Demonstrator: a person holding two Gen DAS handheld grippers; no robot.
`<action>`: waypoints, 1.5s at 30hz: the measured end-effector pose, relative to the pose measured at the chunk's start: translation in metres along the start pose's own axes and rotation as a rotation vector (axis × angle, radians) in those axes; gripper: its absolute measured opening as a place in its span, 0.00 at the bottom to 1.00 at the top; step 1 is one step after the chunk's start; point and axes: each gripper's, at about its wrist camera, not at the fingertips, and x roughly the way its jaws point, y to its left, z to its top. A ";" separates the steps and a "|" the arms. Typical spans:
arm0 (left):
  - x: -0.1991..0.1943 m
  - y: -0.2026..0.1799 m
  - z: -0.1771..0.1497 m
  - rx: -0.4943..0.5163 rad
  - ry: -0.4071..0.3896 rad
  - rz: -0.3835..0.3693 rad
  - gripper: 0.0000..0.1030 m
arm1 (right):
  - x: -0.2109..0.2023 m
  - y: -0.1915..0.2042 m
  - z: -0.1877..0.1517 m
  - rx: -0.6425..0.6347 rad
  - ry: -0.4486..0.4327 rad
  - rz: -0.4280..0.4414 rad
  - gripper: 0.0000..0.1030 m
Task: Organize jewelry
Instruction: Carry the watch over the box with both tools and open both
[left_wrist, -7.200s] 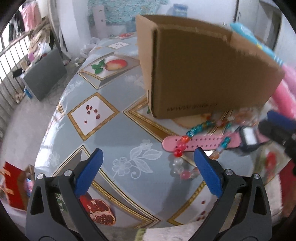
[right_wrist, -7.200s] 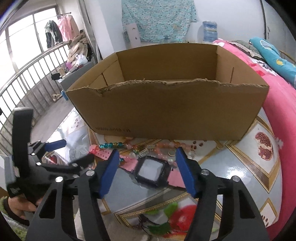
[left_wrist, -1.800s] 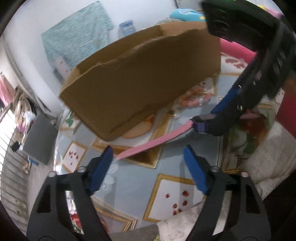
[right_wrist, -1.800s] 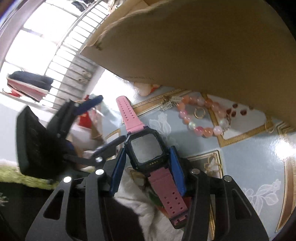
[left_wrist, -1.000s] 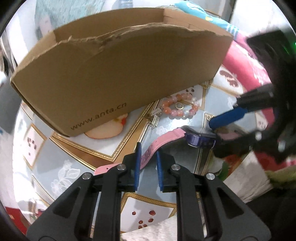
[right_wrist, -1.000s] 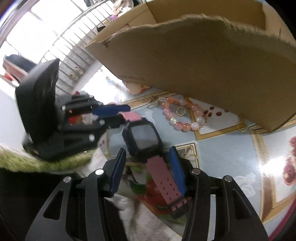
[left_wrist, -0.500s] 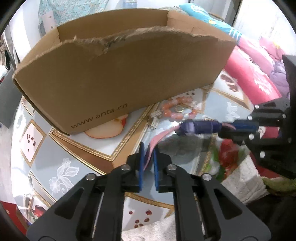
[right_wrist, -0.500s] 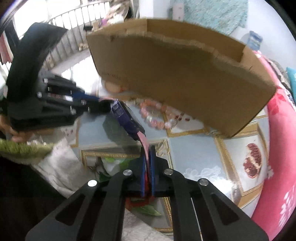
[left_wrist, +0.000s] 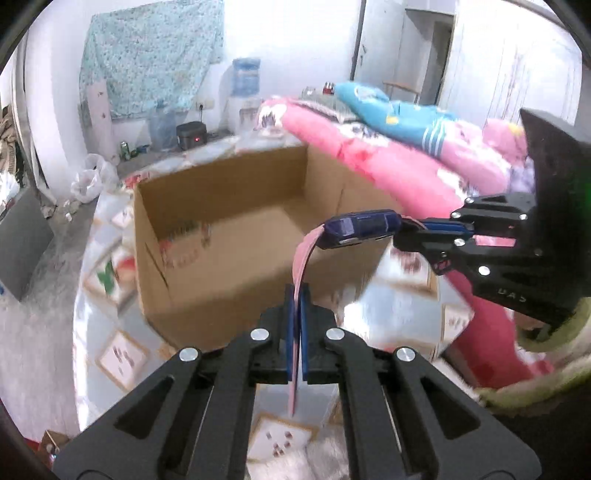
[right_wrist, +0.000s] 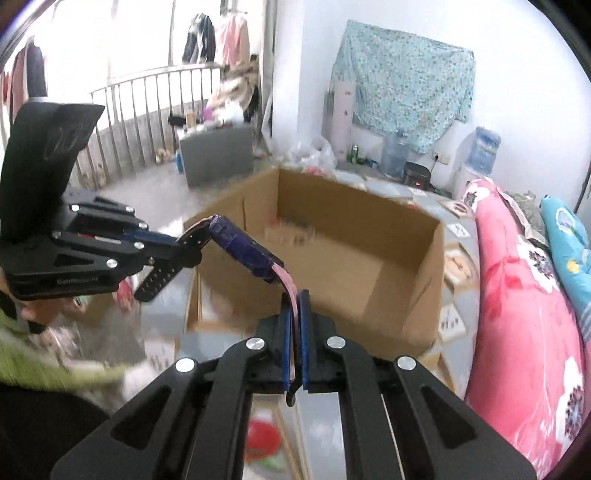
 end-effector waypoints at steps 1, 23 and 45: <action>0.005 0.010 0.016 -0.025 0.018 -0.018 0.02 | 0.007 -0.012 0.014 0.028 0.010 0.028 0.04; 0.255 0.116 0.090 -0.245 0.622 -0.071 0.19 | 0.229 -0.131 0.085 0.259 0.510 0.044 0.22; 0.066 0.097 0.110 -0.150 0.016 -0.007 0.82 | 0.045 -0.117 0.098 0.206 -0.039 -0.050 0.68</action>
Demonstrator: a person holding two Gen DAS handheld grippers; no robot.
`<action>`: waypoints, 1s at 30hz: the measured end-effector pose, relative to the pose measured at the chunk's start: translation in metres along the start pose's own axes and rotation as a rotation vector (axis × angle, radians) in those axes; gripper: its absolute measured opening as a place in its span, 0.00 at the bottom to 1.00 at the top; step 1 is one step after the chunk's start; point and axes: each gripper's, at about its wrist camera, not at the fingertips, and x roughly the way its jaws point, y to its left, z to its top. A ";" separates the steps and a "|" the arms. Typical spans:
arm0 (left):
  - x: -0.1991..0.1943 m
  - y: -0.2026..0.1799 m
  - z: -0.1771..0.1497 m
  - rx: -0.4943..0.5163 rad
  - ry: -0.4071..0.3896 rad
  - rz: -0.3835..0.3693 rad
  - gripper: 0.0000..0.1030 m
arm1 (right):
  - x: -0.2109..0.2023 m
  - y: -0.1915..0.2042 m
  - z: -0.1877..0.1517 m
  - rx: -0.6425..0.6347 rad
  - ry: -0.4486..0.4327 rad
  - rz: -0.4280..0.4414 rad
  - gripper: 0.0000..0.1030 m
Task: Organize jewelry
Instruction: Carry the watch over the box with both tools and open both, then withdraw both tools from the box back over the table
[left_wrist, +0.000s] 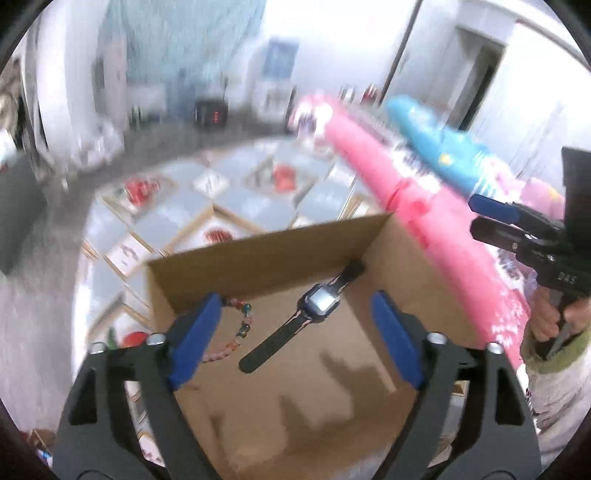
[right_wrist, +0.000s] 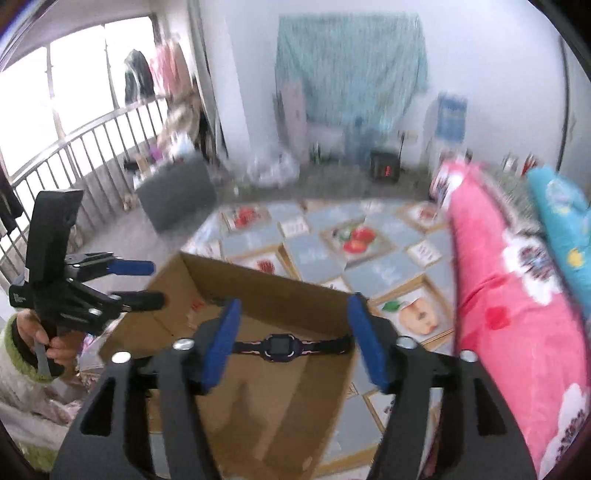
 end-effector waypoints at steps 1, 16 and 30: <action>-0.013 -0.003 -0.006 0.011 -0.030 -0.005 0.83 | -0.023 0.006 -0.009 -0.015 -0.052 -0.022 0.77; 0.017 -0.030 -0.182 -0.011 0.262 0.117 0.90 | -0.015 0.047 -0.192 0.160 0.229 -0.220 0.93; 0.058 -0.041 -0.198 0.068 0.268 0.233 0.93 | 0.043 0.038 -0.222 0.127 0.390 -0.353 0.94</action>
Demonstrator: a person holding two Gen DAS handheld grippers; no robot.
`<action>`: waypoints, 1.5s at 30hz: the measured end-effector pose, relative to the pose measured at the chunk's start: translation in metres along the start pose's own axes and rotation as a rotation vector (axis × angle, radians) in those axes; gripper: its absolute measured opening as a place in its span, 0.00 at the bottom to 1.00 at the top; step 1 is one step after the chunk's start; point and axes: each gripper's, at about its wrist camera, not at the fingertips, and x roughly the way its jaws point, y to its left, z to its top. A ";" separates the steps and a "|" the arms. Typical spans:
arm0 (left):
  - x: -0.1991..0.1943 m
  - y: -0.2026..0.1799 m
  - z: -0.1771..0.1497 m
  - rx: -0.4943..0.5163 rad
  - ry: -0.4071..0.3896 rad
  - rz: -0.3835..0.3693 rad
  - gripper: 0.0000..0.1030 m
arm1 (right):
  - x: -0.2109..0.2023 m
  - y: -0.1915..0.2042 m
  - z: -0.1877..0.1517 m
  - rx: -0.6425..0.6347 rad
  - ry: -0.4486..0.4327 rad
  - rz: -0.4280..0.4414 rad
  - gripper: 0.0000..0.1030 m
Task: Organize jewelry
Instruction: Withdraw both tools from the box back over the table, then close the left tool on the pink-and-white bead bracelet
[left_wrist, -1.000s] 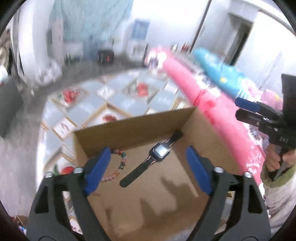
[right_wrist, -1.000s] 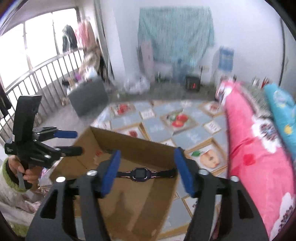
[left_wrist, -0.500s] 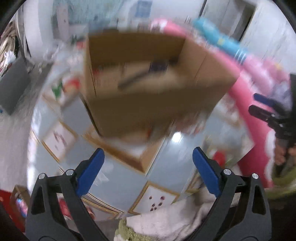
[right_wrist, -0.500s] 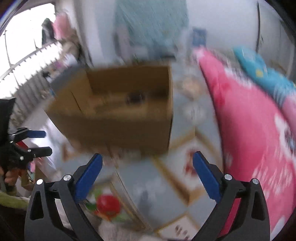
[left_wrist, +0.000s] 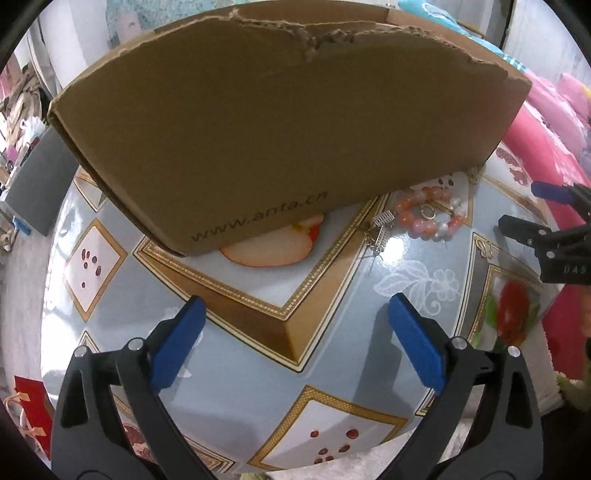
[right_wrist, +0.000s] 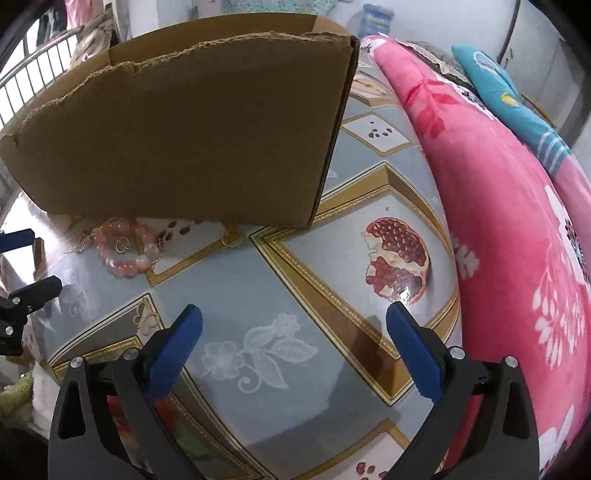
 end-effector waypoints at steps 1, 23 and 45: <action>-0.003 -0.001 -0.005 0.001 -0.004 0.000 0.93 | 0.001 -0.001 0.000 -0.001 0.004 0.014 0.94; -0.023 0.002 0.004 0.084 -0.136 0.018 0.93 | -0.040 -0.002 0.042 0.072 -0.198 0.331 0.61; -0.022 0.016 0.019 -0.010 -0.208 -0.041 0.93 | -0.040 -0.009 0.045 0.131 -0.261 0.426 0.38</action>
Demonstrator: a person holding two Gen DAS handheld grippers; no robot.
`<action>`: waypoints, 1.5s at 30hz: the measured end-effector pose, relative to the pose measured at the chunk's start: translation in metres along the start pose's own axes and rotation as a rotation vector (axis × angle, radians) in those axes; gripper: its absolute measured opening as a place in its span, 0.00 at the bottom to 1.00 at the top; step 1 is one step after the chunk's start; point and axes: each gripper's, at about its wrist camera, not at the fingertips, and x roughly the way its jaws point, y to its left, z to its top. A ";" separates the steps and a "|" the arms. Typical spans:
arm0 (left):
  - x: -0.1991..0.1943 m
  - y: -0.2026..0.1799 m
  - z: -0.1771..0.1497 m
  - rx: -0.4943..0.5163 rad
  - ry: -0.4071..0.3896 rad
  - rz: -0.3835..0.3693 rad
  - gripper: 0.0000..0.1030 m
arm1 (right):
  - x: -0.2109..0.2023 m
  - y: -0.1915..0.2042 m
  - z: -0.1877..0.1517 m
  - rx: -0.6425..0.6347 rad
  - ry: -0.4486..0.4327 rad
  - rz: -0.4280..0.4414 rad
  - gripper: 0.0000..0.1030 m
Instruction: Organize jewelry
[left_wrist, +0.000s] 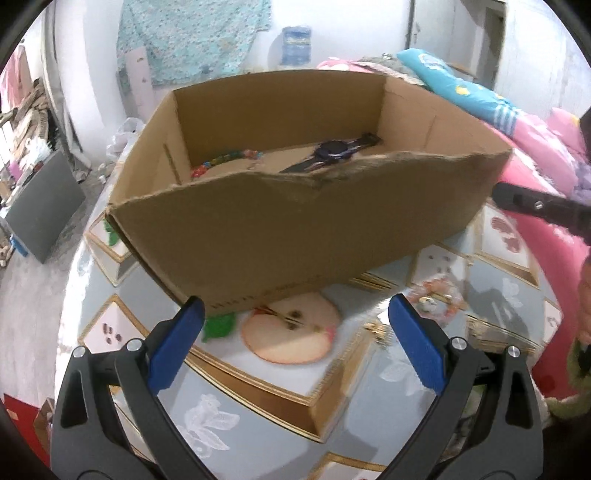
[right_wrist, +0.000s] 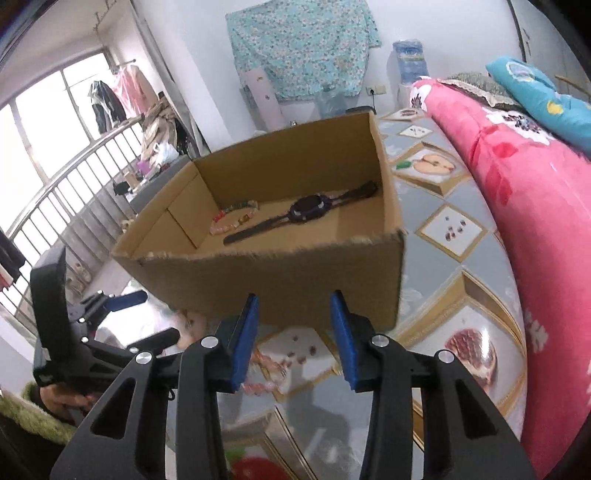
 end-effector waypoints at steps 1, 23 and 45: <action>-0.002 -0.006 -0.002 0.006 -0.007 -0.032 0.93 | 0.000 -0.003 -0.004 0.009 0.016 -0.001 0.38; 0.044 -0.119 0.001 0.447 0.140 -0.193 0.17 | 0.004 -0.041 -0.038 0.175 0.059 0.050 0.36; -0.025 -0.032 0.049 0.015 0.017 -0.288 0.08 | -0.001 -0.059 -0.041 0.215 0.034 0.093 0.36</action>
